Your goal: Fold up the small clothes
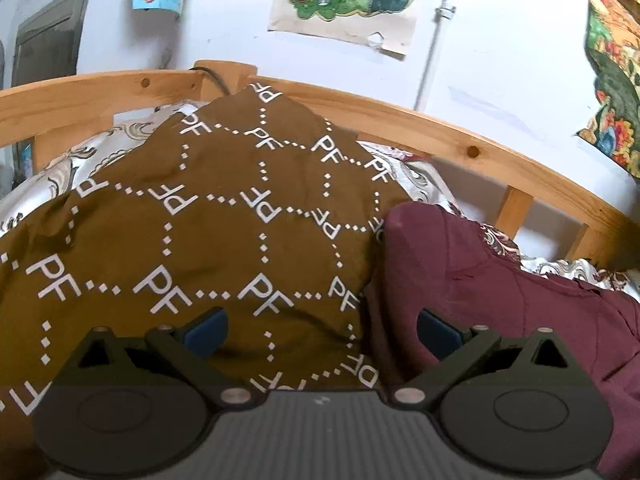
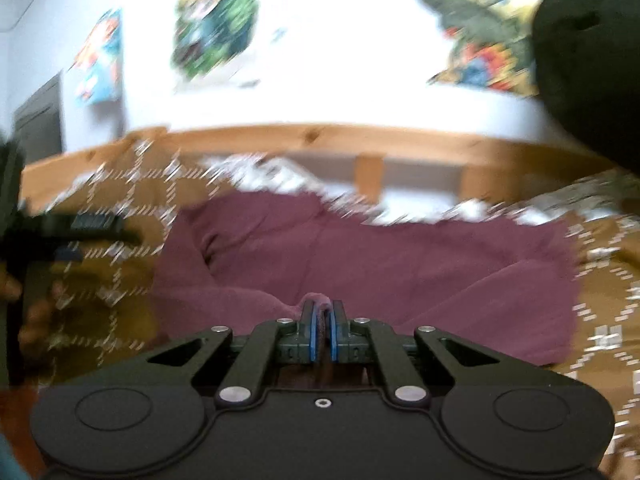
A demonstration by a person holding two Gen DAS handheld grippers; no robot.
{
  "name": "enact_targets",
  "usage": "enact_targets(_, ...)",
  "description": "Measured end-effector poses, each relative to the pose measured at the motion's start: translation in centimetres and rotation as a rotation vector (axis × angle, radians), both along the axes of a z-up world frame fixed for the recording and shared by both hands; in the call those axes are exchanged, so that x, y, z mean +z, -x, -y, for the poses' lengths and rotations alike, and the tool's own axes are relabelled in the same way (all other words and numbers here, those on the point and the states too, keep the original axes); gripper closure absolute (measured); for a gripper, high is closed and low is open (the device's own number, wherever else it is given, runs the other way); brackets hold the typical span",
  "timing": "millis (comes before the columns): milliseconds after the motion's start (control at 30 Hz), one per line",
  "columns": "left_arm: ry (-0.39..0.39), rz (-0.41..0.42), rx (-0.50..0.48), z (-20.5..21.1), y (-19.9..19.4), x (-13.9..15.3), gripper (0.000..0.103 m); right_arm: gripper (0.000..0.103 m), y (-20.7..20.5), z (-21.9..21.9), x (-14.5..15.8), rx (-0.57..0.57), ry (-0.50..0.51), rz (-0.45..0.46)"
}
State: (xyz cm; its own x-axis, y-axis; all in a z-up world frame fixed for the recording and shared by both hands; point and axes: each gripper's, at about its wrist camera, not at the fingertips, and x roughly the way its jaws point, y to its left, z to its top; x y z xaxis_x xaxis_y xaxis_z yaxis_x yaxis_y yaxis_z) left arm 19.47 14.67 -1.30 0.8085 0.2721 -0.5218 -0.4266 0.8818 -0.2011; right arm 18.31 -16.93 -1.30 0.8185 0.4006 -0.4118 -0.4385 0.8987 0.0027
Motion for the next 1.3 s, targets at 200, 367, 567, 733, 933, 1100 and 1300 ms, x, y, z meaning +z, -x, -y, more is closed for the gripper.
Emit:
enact_targets(200, 0.004, -0.018, -0.035, 0.5, -0.2, -0.3, 0.001, 0.097, -1.1, 3.8, -1.8, -0.151, 0.022, -0.105)
enact_targets(367, 0.008, -0.005, -0.109, 0.7, -0.6, -0.4, 0.001, 0.094, -1.5, 4.4, -3.6, -0.183, 0.031, -0.177)
enact_targets(567, -0.155, 0.073, -0.269, 1.6, -2.8, 0.2, 0.001, 0.064, -1.7, 4.9, -3.9, -0.203, -0.003, -0.204)
enact_targets(733, -0.209, 0.024, -0.366, 1.9, -6.5, -0.9, 0.015, 0.048, -1.4, 5.1, -4.5, -0.219, -0.014, -0.239)
enact_targets(933, -0.053, -0.090, -0.354, 0.1, -8.8, -3.1, 0.042, 0.034, -0.7, 4.7, -4.6, -0.191, 0.029, -0.227)
enact_targets(1100, -0.003, -0.091, -0.375, -0.7, -8.7, -3.4, 0.094, 0.032, -1.3, 4.1, -5.3, -0.165, 0.025, -0.253)
enact_targets(1300, 0.038, -0.063, -0.282, -1.7, -8.2, -2.7, 0.099, 0.025, -1.8, 3.6, -5.7, -0.154, 0.015, -0.260)
